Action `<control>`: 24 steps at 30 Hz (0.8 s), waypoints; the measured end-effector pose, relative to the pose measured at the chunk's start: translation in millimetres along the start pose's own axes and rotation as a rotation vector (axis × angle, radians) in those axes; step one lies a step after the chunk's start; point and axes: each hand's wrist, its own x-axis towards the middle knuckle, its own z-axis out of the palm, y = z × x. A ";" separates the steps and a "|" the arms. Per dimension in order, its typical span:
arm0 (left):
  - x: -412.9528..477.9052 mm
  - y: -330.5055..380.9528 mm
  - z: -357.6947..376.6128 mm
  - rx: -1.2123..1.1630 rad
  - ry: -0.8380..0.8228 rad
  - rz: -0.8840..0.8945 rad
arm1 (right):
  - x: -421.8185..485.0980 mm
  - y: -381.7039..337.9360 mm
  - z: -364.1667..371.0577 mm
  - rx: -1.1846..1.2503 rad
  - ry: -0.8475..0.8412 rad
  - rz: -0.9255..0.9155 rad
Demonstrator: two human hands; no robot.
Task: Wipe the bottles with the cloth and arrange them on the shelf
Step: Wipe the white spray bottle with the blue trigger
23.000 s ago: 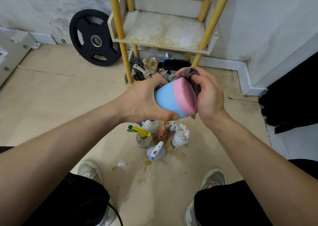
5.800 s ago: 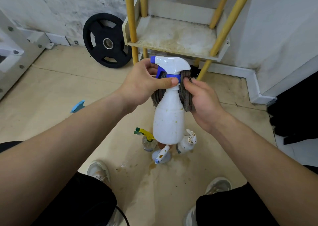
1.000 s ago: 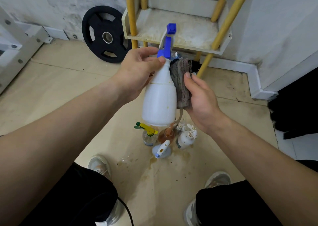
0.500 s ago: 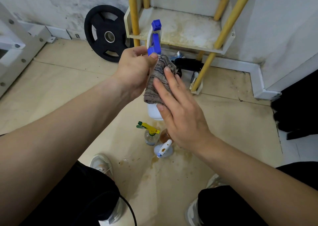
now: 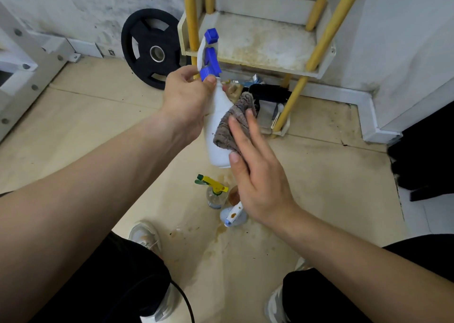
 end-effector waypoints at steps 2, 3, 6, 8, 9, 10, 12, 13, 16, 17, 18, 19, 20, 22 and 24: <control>1.3 -0.7 -0.8 -0.014 -0.009 -0.021 | 7.0 1.0 -3.7 0.019 0.019 0.013; 0.1 -1.4 -0.3 -0.015 -0.034 -0.029 | 11.5 1.2 -7.4 0.084 0.030 0.062; -5.7 -5.4 1.2 0.033 -0.128 -0.075 | 25.2 5.9 -14.4 0.387 0.022 0.293; -8.7 -6.7 0.4 0.090 -0.197 -0.101 | 30.1 8.0 -13.9 0.514 0.023 0.386; -9.7 -6.1 -0.6 0.112 -0.231 -0.117 | 31.9 8.7 -13.6 0.561 0.025 0.419; -10.1 -4.8 -1.6 0.124 -0.268 -0.133 | 33.4 9.2 -14.4 0.606 0.026 0.447; -11.9 -1.2 -2.9 0.137 -0.347 -0.142 | 35.5 7.5 -18.4 0.695 0.018 0.484; -12.5 -0.4 -3.1 0.141 -0.381 -0.138 | 36.0 5.4 -20.9 0.746 0.001 0.495; -14.6 -2.0 -2.4 0.114 -0.446 -0.127 | 36.0 4.5 -21.2 0.790 0.006 0.536; -14.6 -3.2 -2.1 0.095 -0.446 -0.133 | 35.5 4.6 -20.0 0.767 0.025 0.530; -14.4 -4.2 -1.7 0.076 -0.434 -0.139 | 34.9 4.7 -18.8 0.716 0.034 0.504; -14.6 -4.9 -1.0 0.054 -0.413 -0.145 | 33.5 4.8 -17.9 0.624 0.038 0.459; -14.6 -5.5 -0.3 0.025 -0.392 -0.149 | 31.2 3.4 -17.7 0.509 0.042 0.400; -14.2 -7.4 1.1 -0.048 -0.346 -0.151 | 24.6 -0.8 -16.2 0.282 0.059 0.251; -12.7 -9.4 2.9 -0.102 -0.276 -0.146 | 18.8 -7.2 -12.2 0.033 0.066 0.086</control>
